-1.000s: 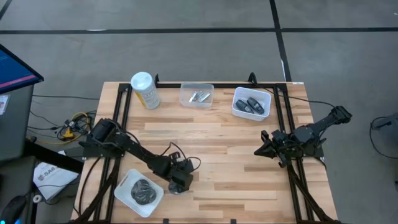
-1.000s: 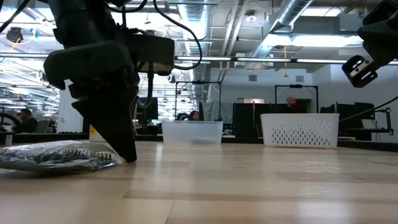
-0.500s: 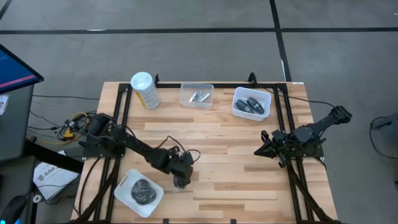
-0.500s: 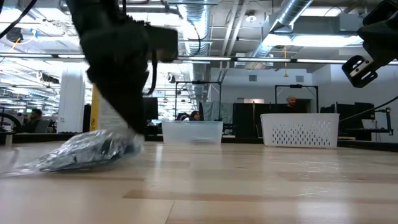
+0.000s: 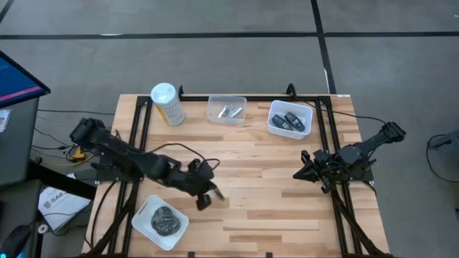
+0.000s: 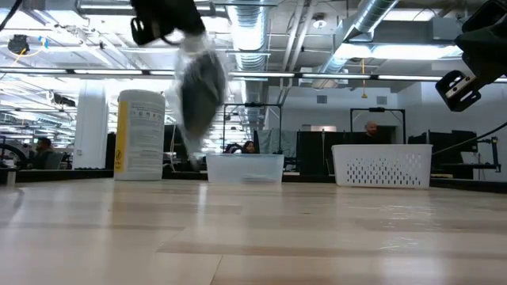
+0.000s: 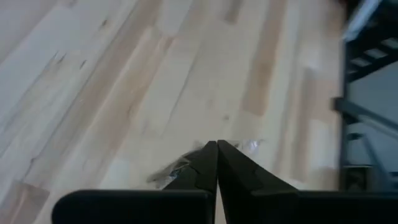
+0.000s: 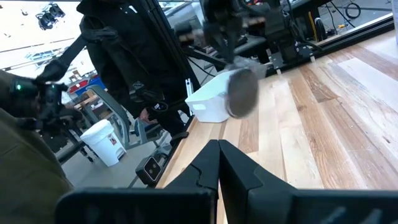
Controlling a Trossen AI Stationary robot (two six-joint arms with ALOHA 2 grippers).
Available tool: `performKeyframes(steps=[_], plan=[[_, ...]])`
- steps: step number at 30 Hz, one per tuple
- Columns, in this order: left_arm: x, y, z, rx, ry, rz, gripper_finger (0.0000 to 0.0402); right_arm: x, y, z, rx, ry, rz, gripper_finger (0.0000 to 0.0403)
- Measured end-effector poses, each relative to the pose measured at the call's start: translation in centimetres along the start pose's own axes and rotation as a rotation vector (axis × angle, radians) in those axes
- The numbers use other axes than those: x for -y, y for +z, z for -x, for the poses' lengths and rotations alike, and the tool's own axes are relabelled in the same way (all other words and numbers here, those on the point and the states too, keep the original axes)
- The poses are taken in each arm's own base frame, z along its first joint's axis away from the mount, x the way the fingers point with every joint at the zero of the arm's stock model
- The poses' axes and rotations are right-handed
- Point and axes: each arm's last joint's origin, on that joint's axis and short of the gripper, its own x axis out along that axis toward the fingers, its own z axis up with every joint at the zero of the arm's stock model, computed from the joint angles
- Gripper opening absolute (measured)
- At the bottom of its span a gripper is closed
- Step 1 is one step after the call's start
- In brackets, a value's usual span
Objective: Pick & Place Travel size toiletries
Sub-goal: Put the black hairbrush into the white bin
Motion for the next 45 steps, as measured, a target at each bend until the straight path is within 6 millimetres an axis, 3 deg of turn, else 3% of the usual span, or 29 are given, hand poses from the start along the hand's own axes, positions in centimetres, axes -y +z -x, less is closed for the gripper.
performKeyframes(steps=[8, 20, 28, 39, 45], plan=[[1.2, -0.5, 6.1, 0.002, -0.225, 0.028, 0.0, 0.0, 0.0, 0.0, 0.001, 0.001, 0.0, 0.0], [2.8, -6.2, 11.7, -0.316, -0.346, 0.04, 0.0, 0.0, 0.0, 0.0, 0.002, 0.001, 0.0, 0.0], [1.6, -9.4, 12.4, -0.498, -0.105, -0.026, 0.0, 0.0, 0.0, 0.0, 0.002, 0.001, -0.001, 0.0], [2.3, -11.7, 11.8, -0.569, -0.047, -0.114, 0.0, 0.0, 0.0, 0.0, 0.002, 0.001, -0.001, 0.0], [1.4, -13.8, 10.3, -0.72, 0.006, -0.129, 0.0, 0.0, 0.0, 0.0, 0.003, 0.001, -0.001, 0.0]])
